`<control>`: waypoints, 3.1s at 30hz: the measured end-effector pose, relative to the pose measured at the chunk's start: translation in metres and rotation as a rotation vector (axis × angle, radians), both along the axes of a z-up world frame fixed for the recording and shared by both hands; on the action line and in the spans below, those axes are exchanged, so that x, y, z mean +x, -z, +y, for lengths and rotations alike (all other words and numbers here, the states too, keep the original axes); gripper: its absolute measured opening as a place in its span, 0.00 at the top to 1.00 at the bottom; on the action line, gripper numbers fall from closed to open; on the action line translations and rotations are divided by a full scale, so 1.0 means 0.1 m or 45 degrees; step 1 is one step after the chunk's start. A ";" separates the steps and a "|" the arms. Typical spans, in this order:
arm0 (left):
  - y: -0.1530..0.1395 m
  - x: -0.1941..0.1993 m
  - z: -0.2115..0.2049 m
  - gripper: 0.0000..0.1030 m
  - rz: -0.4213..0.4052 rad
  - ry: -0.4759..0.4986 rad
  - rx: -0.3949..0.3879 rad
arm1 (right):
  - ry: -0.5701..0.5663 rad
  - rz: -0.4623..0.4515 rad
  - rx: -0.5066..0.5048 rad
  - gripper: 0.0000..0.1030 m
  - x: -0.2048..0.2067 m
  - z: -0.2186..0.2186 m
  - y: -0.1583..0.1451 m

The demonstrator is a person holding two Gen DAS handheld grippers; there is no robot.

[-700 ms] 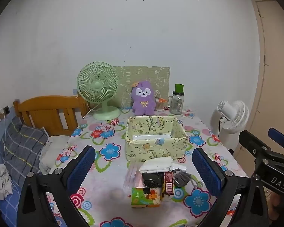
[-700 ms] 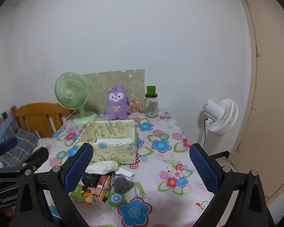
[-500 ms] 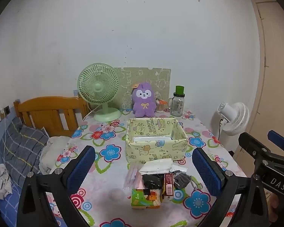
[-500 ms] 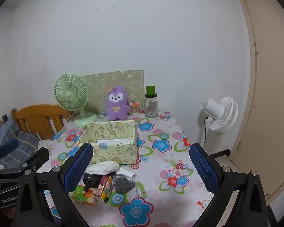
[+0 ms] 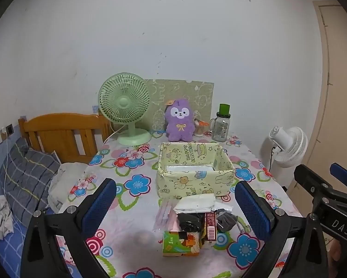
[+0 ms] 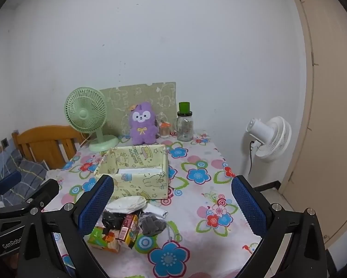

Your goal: Organize soft objects

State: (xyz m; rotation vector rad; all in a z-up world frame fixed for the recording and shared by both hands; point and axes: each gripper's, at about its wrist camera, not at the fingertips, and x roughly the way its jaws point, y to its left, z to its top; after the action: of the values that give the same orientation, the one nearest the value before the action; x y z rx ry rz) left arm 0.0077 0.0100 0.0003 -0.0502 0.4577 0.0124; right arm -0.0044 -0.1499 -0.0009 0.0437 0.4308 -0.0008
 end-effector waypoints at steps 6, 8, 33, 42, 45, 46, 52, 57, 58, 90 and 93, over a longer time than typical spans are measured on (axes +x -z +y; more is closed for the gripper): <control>0.04 0.04 0.04 0.00 0.012 -0.008 -0.007 | -0.026 -0.039 -0.015 0.01 -0.04 0.04 -0.02; 0.06 0.05 0.06 0.00 0.015 -0.010 -0.010 | -0.024 -0.051 -0.032 0.01 -0.06 0.07 -0.03; 0.08 0.06 0.05 0.00 0.009 -0.019 0.009 | -0.014 -0.026 -0.005 0.01 -0.01 0.05 0.00; 0.08 0.07 0.04 0.01 0.009 -0.019 0.010 | -0.015 -0.026 -0.001 0.01 -0.01 0.05 0.01; 0.08 0.07 0.03 0.01 0.006 -0.018 0.012 | -0.014 -0.026 0.000 0.01 0.00 0.05 0.01; 0.09 0.07 0.03 0.01 0.005 -0.018 0.013 | -0.015 -0.026 0.000 0.01 0.00 0.04 0.01; 0.08 0.07 0.02 0.01 0.000 -0.014 0.019 | -0.010 -0.029 0.005 0.01 0.00 0.03 0.00; 0.08 0.05 -0.01 0.01 -0.004 -0.005 0.029 | -0.010 -0.033 0.008 0.01 -0.01 0.02 0.00; 0.08 0.05 -0.01 0.01 -0.005 -0.003 0.031 | -0.012 -0.032 0.008 0.01 -0.01 0.02 0.00; 0.28 0.30 0.01 0.05 0.067 0.000 0.000 | -0.099 0.011 0.060 0.04 0.25 0.14 0.13; 0.37 0.36 0.01 0.05 0.077 0.003 0.011 | -0.122 0.020 0.066 0.04 0.33 0.17 0.21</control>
State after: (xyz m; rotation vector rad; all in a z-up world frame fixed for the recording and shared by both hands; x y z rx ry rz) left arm 0.0441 0.0110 -0.0370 -0.0412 0.5182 0.0137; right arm 0.0283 -0.1331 -0.0221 0.0741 0.4485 0.1043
